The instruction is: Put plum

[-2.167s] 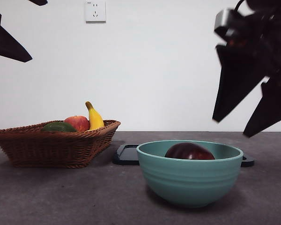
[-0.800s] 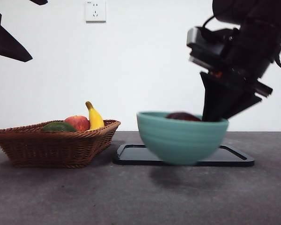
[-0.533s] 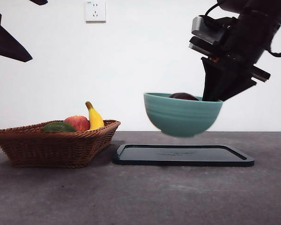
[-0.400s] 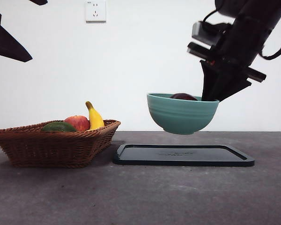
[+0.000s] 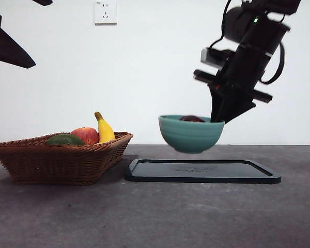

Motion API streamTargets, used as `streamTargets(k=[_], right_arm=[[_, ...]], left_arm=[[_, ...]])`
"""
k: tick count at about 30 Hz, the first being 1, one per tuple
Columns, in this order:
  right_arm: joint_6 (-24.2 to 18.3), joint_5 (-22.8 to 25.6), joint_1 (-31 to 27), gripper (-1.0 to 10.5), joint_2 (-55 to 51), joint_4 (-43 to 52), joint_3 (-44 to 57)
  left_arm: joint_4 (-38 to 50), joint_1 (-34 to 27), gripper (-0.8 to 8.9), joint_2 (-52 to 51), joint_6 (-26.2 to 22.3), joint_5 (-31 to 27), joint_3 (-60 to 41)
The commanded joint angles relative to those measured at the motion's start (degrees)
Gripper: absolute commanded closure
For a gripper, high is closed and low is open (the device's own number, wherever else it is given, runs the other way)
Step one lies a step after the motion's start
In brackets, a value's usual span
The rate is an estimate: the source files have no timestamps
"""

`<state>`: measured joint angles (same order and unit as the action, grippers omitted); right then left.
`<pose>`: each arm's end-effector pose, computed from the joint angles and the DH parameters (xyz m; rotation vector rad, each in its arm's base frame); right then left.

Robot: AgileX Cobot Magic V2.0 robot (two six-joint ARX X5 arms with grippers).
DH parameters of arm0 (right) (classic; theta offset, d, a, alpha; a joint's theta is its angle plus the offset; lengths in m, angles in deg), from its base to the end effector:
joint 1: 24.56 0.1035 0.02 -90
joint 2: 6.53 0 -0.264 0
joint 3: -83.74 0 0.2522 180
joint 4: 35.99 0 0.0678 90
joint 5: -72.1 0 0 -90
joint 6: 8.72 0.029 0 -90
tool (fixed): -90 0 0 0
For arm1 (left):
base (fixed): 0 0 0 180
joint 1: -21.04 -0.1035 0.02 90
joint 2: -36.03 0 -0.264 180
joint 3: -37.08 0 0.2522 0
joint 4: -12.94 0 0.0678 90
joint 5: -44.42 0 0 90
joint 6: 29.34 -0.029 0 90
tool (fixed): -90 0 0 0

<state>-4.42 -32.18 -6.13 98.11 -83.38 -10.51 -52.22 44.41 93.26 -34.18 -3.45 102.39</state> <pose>0.3639 0.1288 0.2323 0.0297 1.0394 0.4825 0.1532 -0.0874 0.2860 -0.1022 0.9886 -1.0846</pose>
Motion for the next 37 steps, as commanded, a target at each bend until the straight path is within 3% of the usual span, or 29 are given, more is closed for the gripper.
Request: streamTargets(k=[1, 18, 22, 25, 37], right_arm=[[-0.5, 0.3, -0.1, 9.4, 3.4, 0.6, -2.4], [-0.5, 0.9, -1.0, 9.3, 8.2, 0.8, -3.2], [-0.2, 0.9, -1.0, 8.4, 7.9, 0.5, -3.6], [-0.2, 0.9, -1.0, 7.6, 7.5, -1.3, -5.3], [-2.1, 0.8, -1.0, 7.6, -1.0, -13.1, -13.5]], left_arm=[[0.2, 0.3, 4.40, 0.3, -0.5, 0.3, 0.4], [0.1, 0.3, 4.40, 0.3, -0.5, 0.3, 0.4], [0.1, 0.3, 4.40, 0.3, -0.5, 0.3, 0.4], [0.1, 0.3, 4.40, 0.3, -0.5, 0.3, 0.4], [0.2, 0.3, 4.40, 0.3, -0.5, 0.3, 0.4]])
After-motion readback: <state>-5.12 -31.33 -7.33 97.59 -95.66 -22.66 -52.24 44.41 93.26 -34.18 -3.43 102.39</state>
